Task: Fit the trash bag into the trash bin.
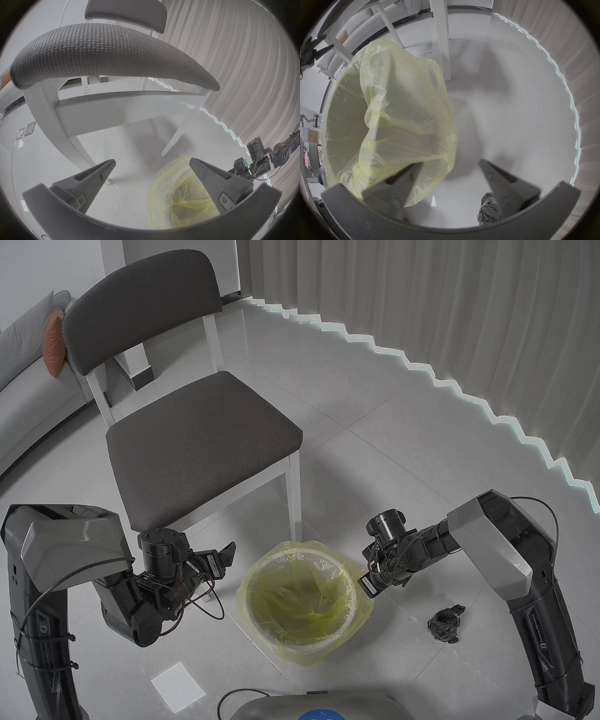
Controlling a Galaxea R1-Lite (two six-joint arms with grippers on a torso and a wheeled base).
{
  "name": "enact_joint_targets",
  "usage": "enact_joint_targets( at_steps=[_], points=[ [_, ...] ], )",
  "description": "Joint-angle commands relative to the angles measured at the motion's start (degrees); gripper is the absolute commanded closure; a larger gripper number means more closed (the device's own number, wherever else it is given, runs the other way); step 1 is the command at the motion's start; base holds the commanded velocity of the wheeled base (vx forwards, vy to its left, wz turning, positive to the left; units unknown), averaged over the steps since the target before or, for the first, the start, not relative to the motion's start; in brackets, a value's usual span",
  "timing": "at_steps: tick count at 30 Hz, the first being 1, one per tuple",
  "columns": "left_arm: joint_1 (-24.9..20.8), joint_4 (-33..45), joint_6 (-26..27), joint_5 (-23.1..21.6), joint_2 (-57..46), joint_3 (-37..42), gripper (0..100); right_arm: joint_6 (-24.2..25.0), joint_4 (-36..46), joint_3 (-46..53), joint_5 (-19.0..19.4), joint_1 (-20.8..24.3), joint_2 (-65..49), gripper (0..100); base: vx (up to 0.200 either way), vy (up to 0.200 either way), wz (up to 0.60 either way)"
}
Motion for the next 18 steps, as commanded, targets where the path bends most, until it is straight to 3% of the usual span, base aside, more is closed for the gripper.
enact_joint_targets(
  at_steps=[1,9,18],
  points=[
    [0.0,0.0,0.0,0.0,0.1,-0.1,0,0.0,0.1,0.1,0.0,-0.1,0.0,100,0.000,0.000,0.00],
    [0.0,0.0,0.0,0.0,0.1,-0.1,0,0.0,-0.1,-0.7,0.0,-0.5,0.1,100,0.000,0.000,0.00],
    [0.0,-0.3,0.0,0.0,0.1,0.0,0,0.8,0.9,-9.2,-0.2,-0.5,2.7,100,0.000,0.000,0.00]
  ],
)
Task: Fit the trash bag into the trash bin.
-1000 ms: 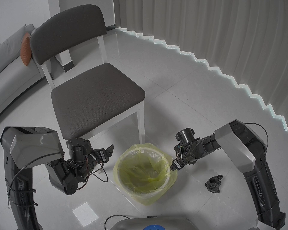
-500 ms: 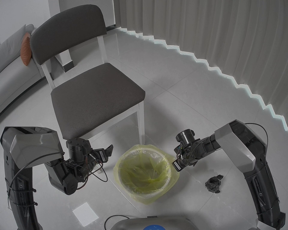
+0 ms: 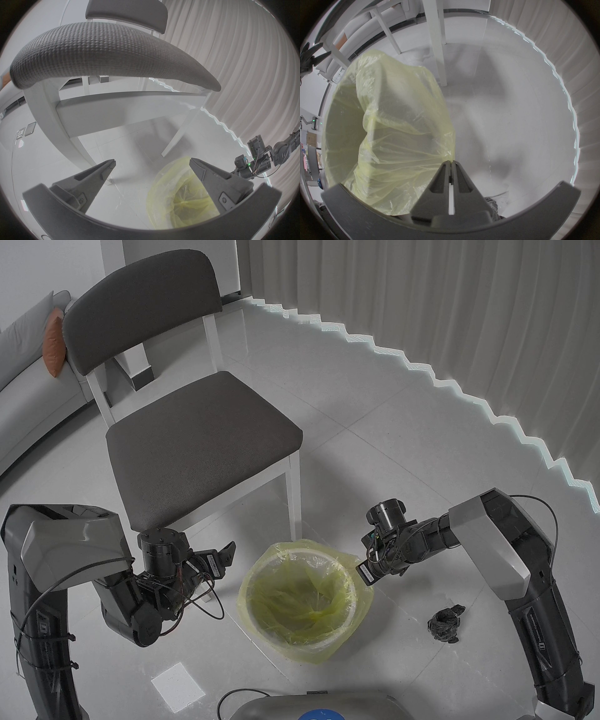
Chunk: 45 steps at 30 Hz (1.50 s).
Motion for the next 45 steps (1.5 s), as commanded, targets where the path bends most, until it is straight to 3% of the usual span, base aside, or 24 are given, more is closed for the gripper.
enact_joint_targets(
  at_steps=[1,6,22,38,39,45],
  points=[
    [0.0,-0.1,0.0,0.0,0.1,0.0,0,0.2,1.5,-4.7,0.0,0.2,2.1,100,0.000,0.000,0.00],
    [0.0,-0.1,0.0,0.0,0.3,0.0,0,1.8,5.1,-7.5,0.0,1.3,3.2,100,0.000,0.000,0.00],
    [-0.1,-1.0,0.1,0.0,1.0,0.6,0,5.9,4.7,-10.0,-0.4,2.5,8.7,100,0.000,0.000,0.00],
    [-0.1,-2.3,0.1,-0.1,1.1,1.4,0,7.3,4.9,-10.0,-0.1,2.6,6.5,100,0.000,0.000,0.00],
    [-0.1,-2.3,0.1,-0.1,1.1,1.4,0,7.3,4.8,-10.0,0.0,2.7,6.4,0,0.000,0.000,0.00],
    [-0.1,-2.3,0.1,-0.1,1.0,1.4,0,7.4,5.2,-10.0,-0.1,2.6,5.1,0,0.000,0.000,0.00]
  ],
)
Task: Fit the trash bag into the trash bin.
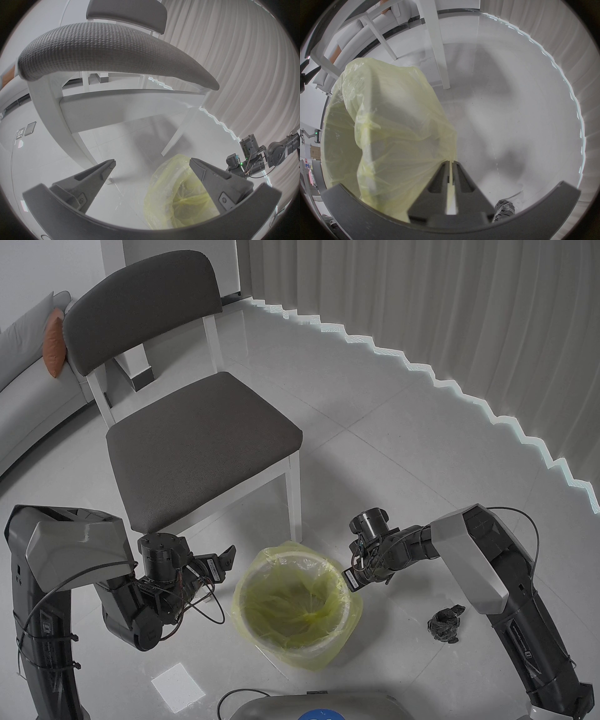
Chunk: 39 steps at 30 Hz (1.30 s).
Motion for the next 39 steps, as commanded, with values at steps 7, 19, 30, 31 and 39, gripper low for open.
enact_joint_targets(
  at_steps=[7,19,30,31,39],
  points=[
    [0.1,0.0,0.0,-0.1,-0.1,-0.1,0,-0.1,-0.2,0.2,0.2,-0.6,-6.6,0,0.000,0.000,0.00],
    [0.0,-0.3,0.0,-0.1,-0.6,0.3,0,-0.8,-2.3,9.8,-0.2,0.6,-17.6,0,0.000,0.000,0.00],
    [-0.6,0.3,0.6,-0.1,-3.7,1.5,0,-4.7,-8.9,19.9,-0.4,7.7,-22.2,0,0.000,0.000,0.00],
    [-0.6,0.4,0.6,-0.1,-3.9,1.5,0,-6.1,-10.1,20.7,-0.6,8.1,-22.1,0,0.000,0.000,0.00],
    [-0.6,0.3,0.6,-0.1,-4.6,1.9,0,-16.2,-18.1,23.0,-4.7,11.0,-19.9,0,0.000,0.000,0.00]
  ],
)
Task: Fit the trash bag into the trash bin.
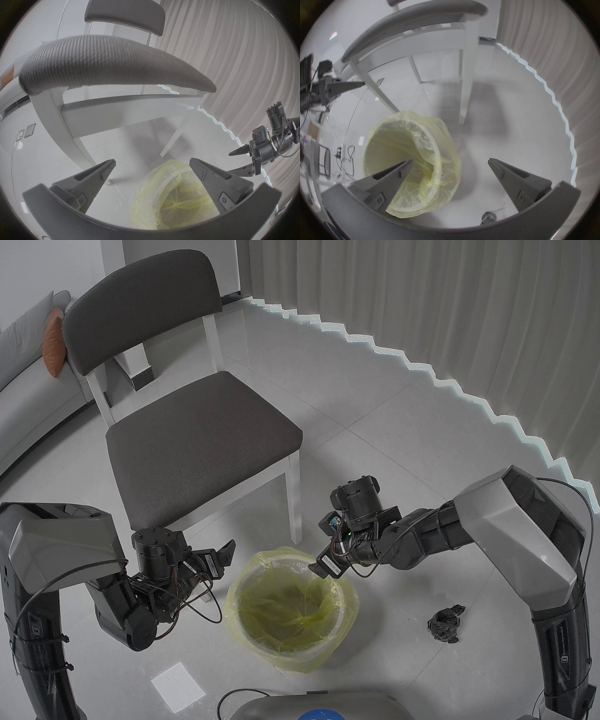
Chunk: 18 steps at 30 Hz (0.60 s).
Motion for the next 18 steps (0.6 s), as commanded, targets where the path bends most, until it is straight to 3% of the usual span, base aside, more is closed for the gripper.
enact_joint_targets(
  at_steps=[1,7,11,18],
  points=[
    [0.0,0.0,0.0,0.0,-0.8,0.2,0,-2.3,-2.4,1.1,-1.5,1.8,1.6,0,0.000,0.000,0.00],
    [-0.9,0.0,0.0,0.0,0.9,-0.5,0,-2.9,-4.8,3.8,-1.6,2.0,1.8,0,0.000,0.000,0.00],
    [-2.0,1.4,0.5,0.0,5.2,-5.4,0,-3.5,-7.7,8.0,-1.6,0.4,-2.2,0,0.000,0.000,0.00],
    [-0.5,21.7,3.1,0.1,8.4,-21.6,0,-4.5,-8.3,14.5,-1.6,-3.7,-12.1,0,0.000,0.000,0.00]
  ],
)
